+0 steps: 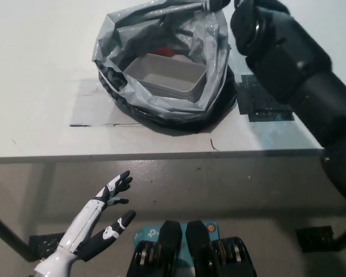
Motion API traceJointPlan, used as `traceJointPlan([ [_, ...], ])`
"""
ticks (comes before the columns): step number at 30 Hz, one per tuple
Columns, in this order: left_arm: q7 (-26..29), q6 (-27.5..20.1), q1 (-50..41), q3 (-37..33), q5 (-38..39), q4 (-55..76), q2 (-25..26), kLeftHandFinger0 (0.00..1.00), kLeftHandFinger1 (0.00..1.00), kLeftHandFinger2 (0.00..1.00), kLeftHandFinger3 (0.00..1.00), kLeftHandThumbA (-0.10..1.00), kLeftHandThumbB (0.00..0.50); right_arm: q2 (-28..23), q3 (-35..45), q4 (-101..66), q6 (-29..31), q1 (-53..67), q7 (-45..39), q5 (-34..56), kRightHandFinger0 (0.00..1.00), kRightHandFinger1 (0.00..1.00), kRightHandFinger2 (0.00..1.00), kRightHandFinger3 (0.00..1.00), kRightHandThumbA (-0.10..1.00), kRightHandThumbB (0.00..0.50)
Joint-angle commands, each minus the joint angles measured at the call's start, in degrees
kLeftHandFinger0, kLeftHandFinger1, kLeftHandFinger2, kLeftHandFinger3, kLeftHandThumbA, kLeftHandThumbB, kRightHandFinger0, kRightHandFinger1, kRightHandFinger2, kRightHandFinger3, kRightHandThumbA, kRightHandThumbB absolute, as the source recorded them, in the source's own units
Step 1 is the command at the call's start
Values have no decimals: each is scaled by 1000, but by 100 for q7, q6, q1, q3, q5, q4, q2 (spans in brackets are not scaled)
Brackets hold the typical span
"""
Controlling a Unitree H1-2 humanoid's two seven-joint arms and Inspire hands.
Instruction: Use the right hand to pick up a small rectangular container and put it into a plastic bag and lift the bag
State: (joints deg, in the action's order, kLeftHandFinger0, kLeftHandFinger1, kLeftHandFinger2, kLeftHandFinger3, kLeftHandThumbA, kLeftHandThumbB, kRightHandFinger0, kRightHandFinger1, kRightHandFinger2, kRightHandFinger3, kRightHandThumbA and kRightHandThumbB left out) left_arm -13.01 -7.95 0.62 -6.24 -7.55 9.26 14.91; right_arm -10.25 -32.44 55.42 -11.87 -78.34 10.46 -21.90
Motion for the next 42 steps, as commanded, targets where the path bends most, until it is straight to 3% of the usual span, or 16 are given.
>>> traceJointPlan([
  [1, -9, -10, 517, 153, 108, 46, 134, 857, 971, 1000, 1000, 863, 251, -1891, 1368, -4585, -215, -283, -412, -370, 1000, 1000, 1000, 1000, 1000, 449],
  [3, 0, -14, 657, 172, 119, -9, 135, 870, 990, 1000, 1000, 854, 241, -2258, 1710, -5392, -413, -220, -754, -225, 1000, 1000, 1000, 1000, 1000, 456],
  [6, 47, -15, 911, 216, 134, -107, 103, 894, 1000, 1000, 1000, 858, 233, -2784, 2384, -6410, -411, -136, -1064, 366, 1000, 1000, 1000, 1000, 1000, 393],
  [12, 122, -33, 1167, 252, 85, -160, 68, 925, 1000, 1000, 1000, 896, 211, -3298, 3542, -7479, -96, 206, -1179, 1860, 1000, 1000, 1000, 1000, 1000, 358],
  [14, 144, -24, 1170, 275, 68, -134, 78, 938, 1000, 1000, 1000, 907, 211, -3397, 3814, -7973, -230, 619, -1138, 1958, 1000, 1000, 1000, 1000, 1000, 366],
  [18, 173, -36, 1337, 333, 98, -222, 100, 975, 1000, 1000, 1000, 921, 211, -3454, 4505, -9345, -476, 2016, -960, 2444, 1000, 1000, 1000, 1000, 1000, 428],
  [21, 157, 8, 1449, 359, 130, -259, 128, 984, 1000, 1000, 1000, 933, 200, -3335, 4812, -10009, -330, 2737, -637, 2951, 1000, 1000, 1000, 1000, 1000, 433],
  [22, 149, -5, 1464, 354, 123, -268, 140, 985, 1000, 1000, 1000, 948, 194, -3301, 4844, -10119, -243, 2879, -550, 3082, 1000, 1000, 1000, 1000, 1000, 410],
  [25, 165, 37, 1523, 348, 94, -266, 115, 987, 1000, 1000, 1000, 964, 203, -2957, 4782, -10657, 381, 3873, 23, 3848, 1000, 1000, 1000, 1000, 1000, 430],
  [29, 178, 121, 1667, 376, 144, -342, 86, 1000, 1000, 1000, 1000, 930, 206, -2609, 4284, -10941, 1144, 4707, 216, 3774, 1000, 1000, 1000, 1000, 1000, 455],
  [33, 156, 84, 1831, 368, 95, -417, 141, 1000, 1000, 1000, 1000, 981, 204, -2134, 3880, -10985, 1423, 5061, 337, 3306, 1000, 1000, 1000, 1000, 1000, 494],
  [34, 152, 69, 1849, 367, 86, -428, 152, 1000, 1000, 1000, 1000, 985, 204, -2028, 3778, -10985, 1474, 5186, 345, 3226, 1000, 1000, 1000, 1000, 1000, 465],
  [35, 164, 85, 1847, 378, 86, -419, 147, 1000, 1000, 1000, 1000, 983, 205, -1784, 3553, -10985, 1632, 5438, 333, 3094, 1000, 1000, 1000, 1000, 1000, 403],
  [39, 198, 113, 1739, 405, 114, -353, 108, 1000, 1000, 1000, 1000, 964, 200, -1395, 3180, -10985, 1598, 5959, 196, 2822, 1000, 1000, 1000, 1000, 1000, 390],
  [40, 193, 126, 1616, 415, 144, -290, 104, 1000, 1000, 1000, 1000, 944, 194, -1196, 2955, -10943, 1575, 6281, 132, 2899, 1000, 1000, 1000, 1000, 1000, 302],
  [42, 190, 142, 1469, 425, 160, -233, 102, 1000, 1000, 1000, 1000, 934, 199, -881, 2716, -10742, 1724, 6635, 112, 2777, 1000, 1000, 1000, 1000, 1000, 318],
])
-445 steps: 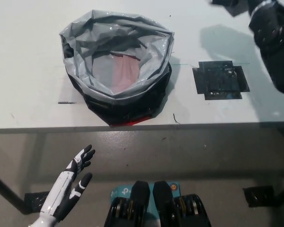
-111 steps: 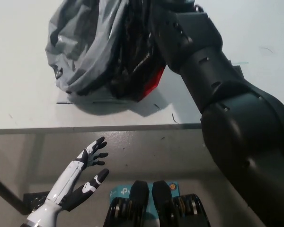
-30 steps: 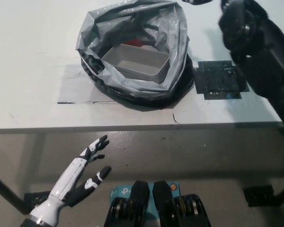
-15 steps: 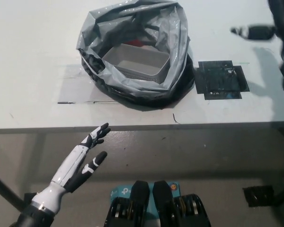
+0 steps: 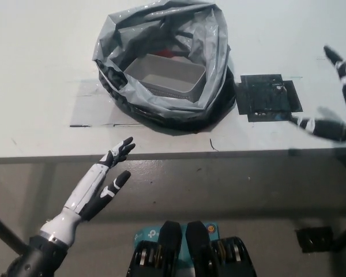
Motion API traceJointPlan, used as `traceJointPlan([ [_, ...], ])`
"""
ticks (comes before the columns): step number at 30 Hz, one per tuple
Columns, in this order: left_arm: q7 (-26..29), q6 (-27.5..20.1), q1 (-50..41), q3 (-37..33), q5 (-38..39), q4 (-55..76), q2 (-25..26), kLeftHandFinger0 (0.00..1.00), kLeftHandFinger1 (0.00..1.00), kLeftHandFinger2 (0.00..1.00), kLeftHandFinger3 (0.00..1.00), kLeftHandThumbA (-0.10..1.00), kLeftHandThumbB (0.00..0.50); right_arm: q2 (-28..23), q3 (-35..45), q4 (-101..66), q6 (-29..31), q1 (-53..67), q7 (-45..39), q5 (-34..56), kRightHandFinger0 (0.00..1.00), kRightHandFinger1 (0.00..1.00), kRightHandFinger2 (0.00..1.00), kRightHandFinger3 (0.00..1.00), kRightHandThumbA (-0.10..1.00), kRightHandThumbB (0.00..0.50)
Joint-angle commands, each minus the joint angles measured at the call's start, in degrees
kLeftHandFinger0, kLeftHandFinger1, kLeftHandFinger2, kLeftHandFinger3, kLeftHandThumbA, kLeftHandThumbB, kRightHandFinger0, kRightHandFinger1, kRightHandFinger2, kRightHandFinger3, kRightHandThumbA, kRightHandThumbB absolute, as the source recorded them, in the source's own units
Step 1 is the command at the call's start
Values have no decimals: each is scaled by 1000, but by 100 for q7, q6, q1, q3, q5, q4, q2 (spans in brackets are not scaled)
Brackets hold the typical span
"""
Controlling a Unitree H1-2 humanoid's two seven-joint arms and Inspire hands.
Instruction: Use the right hand to pick up a small rectangular container and put it into a plastic bag and lift the bag
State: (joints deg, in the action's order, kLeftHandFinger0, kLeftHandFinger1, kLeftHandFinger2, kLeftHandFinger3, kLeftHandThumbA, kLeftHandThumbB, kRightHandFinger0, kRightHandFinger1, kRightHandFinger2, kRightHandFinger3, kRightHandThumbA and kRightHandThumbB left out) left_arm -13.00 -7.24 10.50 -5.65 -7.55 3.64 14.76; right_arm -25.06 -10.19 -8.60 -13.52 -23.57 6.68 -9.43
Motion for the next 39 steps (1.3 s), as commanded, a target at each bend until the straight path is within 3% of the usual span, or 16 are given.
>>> traceJointPlan([
  [1, 191, 66, 404, 366, 155, 353, 121, 1000, 1000, 1000, 1000, 931, 199, 712, 395, -4172, 2063, 1280, 465, 1459, 1000, 1000, 1000, 1000, 1000, 324],
  [4, 180, 1, 102, 350, 106, 421, 148, 1000, 1000, 1000, 1000, 939, 195, 970, 240, -3683, 2406, 1551, 356, 1287, 1000, 1000, 1000, 1000, 1000, 373],
  [13, 93, -49, -562, 296, 148, 464, 129, 1000, 1000, 1000, 1000, 892, 222, 1476, 134, -3205, 2545, 2287, 92, 1292, 1000, 1000, 1000, 1000, 1000, 383],
  [16, 84, -129, -732, 258, 61, 451, 152, 1000, 1000, 1000, 1000, 917, 230, 1611, 129, -2883, 2508, 2488, 52, 995, 1000, 1000, 1000, 1000, 1000, 355],
  [17, 75, -146, -769, 253, 55, 448, 161, 1000, 1000, 1000, 1000, 919, 231, 1623, 157, -2602, 2742, 2499, 7, 1043, 1000, 1000, 1000, 1000, 1000, 319],
  [19, 80, -193, -780, 250, 37, 433, 164, 1000, 1000, 1000, 1000, 918, 227, 1607, 238, -2158, 2721, 2475, -69, 1150, 1000, 1000, 1000, 1000, 1000, 359],
  [21, 57, -239, -852, 231, 50, 435, 174, 1000, 1000, 1000, 1000, 915, 227, 1588, 278, -1712, 2832, 2556, -48, 971, 1000, 1000, 1000, 1000, 1000, 331],
  [22, 49, -263, -918, 210, 52, 446, 162, 999, 1000, 1000, 1000, 898, 233, 1527, 318, -1252, 3040, 2589, -14, 740, 1000, 1000, 1000, 1000, 1000, 270],
  [24, 48, -272, -981, 192, 50, 463, 143, 997, 1000, 1000, 1000, 894, 233, 1476, 347, -980, 3166, 2627, -13, 626, 1000, 1000, 1000, 1000, 1000, 255],
  [25, 48, -221, -1037, 190, 76, 488, 115, 991, 1000, 1000, 1000, 879, 254, 1438, 364, -725, 3186, 2652, -43, 618, 1000, 1000, 1000, 1000, 1000, 214],
  [31, 75, -216, -1266, 199, 48, 623, 99, 1000, 1000, 1000, 1000, 870, 236, 1318, 373, -292, 2954, 2702, -317, 757, 1000, 1000, 1000, 1000, 1000, 207],
  [39, 59, -88, -1222, 275, 85, 663, 124, 1000, 1000, 1000, 1000, 895, 239, 1408, 326, -191, 2810, 2636, -586, 1028, 1000, 1000, 1000, 1000, 982, 243],
])
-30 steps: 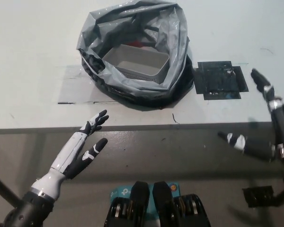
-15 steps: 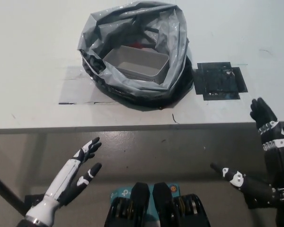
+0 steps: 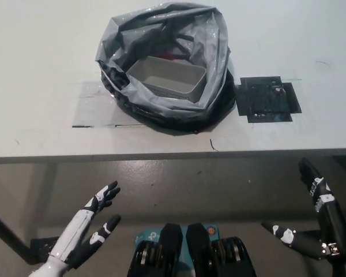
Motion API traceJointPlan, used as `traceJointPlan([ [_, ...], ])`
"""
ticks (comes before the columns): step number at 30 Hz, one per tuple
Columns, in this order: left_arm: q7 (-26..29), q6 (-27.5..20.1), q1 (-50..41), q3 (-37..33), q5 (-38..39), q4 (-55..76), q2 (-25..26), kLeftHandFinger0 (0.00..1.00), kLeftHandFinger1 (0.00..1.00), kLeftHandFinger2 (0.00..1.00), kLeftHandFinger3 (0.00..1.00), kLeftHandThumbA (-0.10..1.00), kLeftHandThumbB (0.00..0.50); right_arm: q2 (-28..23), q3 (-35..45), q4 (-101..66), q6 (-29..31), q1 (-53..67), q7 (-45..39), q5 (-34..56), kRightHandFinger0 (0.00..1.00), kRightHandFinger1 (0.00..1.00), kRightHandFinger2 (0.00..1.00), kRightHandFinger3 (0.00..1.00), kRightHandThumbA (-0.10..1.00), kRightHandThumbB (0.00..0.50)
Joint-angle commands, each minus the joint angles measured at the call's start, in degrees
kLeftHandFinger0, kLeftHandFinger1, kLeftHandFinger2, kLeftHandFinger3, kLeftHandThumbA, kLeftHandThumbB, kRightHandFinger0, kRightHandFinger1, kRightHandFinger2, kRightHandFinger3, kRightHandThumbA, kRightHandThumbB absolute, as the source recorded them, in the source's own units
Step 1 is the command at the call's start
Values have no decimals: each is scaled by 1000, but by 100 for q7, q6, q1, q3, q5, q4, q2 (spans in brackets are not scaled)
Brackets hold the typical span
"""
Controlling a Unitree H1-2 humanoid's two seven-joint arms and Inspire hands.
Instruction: Use the right hand to pick up a small rectangular container and put it into a plastic bag and lift the bag
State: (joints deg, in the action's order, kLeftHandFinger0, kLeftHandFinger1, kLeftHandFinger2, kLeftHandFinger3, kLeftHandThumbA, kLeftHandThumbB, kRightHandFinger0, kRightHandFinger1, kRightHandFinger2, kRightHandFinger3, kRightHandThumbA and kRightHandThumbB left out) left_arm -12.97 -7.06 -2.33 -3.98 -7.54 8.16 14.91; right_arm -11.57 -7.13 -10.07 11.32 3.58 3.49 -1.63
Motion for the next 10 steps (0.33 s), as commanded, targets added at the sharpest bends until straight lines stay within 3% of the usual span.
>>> traceJointPlan([
  [1, 47, -101, 53, 122, 115, 226, 109, 1000, 1000, 1000, 1000, 881, 229, 67, 12, -46, 339, -62, -294, 244, 1000, 1000, 1000, 1000, 975, 233],
  [6, 29, -119, 31, 163, 138, 225, 110, 1000, 1000, 1000, 1000, 839, 224, 102, 1, -77, 286, -4, -407, 247, 1000, 1000, 1000, 1000, 928, 220],
  [10, 22, -88, -15, 151, 54, 258, 120, 1000, 1000, 1000, 1000, 870, 236, 103, -11, -101, 218, 62, -491, 277, 1000, 1000, 1000, 1000, 883, 248],
])
